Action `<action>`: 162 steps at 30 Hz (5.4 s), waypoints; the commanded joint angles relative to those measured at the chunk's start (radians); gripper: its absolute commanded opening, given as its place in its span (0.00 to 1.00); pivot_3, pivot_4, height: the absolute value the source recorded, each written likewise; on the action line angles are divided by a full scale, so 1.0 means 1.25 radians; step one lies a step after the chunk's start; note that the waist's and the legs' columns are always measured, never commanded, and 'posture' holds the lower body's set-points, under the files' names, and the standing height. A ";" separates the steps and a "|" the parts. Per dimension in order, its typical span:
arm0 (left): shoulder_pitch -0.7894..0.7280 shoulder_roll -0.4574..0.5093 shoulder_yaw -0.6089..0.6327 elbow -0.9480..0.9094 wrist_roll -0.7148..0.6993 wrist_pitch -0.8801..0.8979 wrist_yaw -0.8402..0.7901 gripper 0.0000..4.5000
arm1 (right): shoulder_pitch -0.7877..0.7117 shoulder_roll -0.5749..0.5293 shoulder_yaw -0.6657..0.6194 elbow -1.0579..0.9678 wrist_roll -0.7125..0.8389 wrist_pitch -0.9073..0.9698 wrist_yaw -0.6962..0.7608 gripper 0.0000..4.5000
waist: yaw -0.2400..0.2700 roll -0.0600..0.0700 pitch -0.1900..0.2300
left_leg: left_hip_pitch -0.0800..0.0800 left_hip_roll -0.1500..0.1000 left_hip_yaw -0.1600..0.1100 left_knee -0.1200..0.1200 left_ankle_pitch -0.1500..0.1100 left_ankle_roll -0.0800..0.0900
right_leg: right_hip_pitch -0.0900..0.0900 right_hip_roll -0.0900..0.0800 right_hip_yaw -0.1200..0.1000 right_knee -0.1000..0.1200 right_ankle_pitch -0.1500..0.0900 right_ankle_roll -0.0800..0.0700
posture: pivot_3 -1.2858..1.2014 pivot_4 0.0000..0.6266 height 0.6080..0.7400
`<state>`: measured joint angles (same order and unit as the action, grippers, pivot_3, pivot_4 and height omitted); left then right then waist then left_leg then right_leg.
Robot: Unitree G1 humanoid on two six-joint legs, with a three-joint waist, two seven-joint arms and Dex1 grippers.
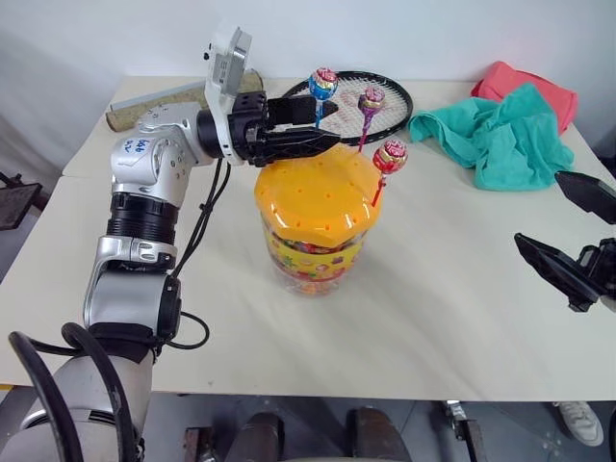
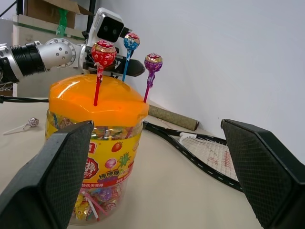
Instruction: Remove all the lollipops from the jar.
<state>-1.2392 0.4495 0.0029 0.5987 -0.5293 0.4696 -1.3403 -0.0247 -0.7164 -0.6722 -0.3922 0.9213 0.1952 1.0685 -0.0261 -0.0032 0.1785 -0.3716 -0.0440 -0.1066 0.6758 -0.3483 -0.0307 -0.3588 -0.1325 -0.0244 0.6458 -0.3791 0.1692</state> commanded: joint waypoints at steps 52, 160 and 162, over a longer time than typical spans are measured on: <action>0.990 0.421 0.520 -0.435 0.025 0.319 0.340 0.30 | -0.144 0.020 0.231 0.076 -0.037 0.019 0.088 1.00 | 0.003 0.001 -0.001 | 0.003 0.003 -0.006 -0.008 0.000 -0.001 | -0.003 -0.003 0.002 -0.002 0.000 -0.001 | 0.52 0.24 1.00; 0.775 0.311 0.432 -0.629 -0.285 -0.001 0.155 1.00 | -0.736 0.162 0.472 0.278 -0.096 0.489 -0.244 0.91 | -0.015 0.003 -0.001 | -0.001 0.002 -0.004 -0.008 0.000 0.000 | -0.013 -0.002 0.001 0.008 0.003 -0.004 | 0.52 0.24 1.00; 0.784 0.311 0.438 -0.642 -0.290 0.001 0.161 1.00 | -0.738 0.169 0.462 0.283 -0.091 0.488 -0.236 0.83 | -0.019 0.003 -0.001 | -0.001 0.003 -0.005 -0.007 0.000 -0.001 | -0.013 -0.002 0.001 0.008 0.003 -0.004 | 0.52 0.24 1.00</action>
<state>-0.2639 0.8362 0.5127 -0.1606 -0.8653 0.4772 -1.1479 -0.9309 -0.5065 -0.0695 -0.0299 0.7972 0.8089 0.7704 -0.0498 0.0008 0.1773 -0.3728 -0.0405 -0.1128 0.6666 -0.3480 -0.0314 -0.3750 -0.1350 -0.0230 0.6570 -0.3748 0.1644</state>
